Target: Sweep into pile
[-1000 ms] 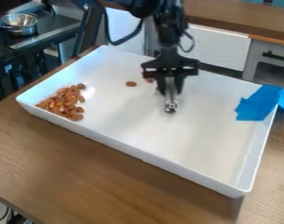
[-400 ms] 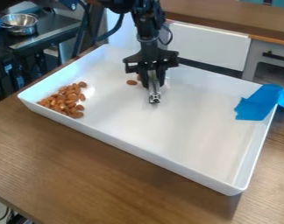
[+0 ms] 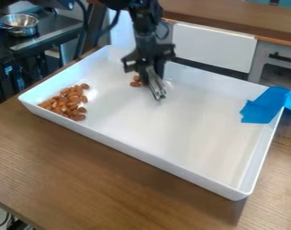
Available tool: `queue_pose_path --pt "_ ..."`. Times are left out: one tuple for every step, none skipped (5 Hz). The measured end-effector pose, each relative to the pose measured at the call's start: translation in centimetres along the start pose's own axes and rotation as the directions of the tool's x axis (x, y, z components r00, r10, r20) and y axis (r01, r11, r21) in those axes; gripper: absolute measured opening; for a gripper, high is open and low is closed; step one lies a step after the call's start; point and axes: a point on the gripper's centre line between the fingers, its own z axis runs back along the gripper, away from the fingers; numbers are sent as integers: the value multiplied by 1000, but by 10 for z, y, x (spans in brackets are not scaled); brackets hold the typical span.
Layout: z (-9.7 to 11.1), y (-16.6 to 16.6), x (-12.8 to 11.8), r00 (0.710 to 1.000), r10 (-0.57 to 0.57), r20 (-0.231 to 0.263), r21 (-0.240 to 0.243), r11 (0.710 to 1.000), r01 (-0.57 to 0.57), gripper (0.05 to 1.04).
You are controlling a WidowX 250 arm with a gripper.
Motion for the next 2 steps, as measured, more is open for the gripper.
queue_pose_path --pt "1 7 12 991 126 49 12 992 -127 374" --pt "1 11 13 978 200 63 32 979 -202 374"
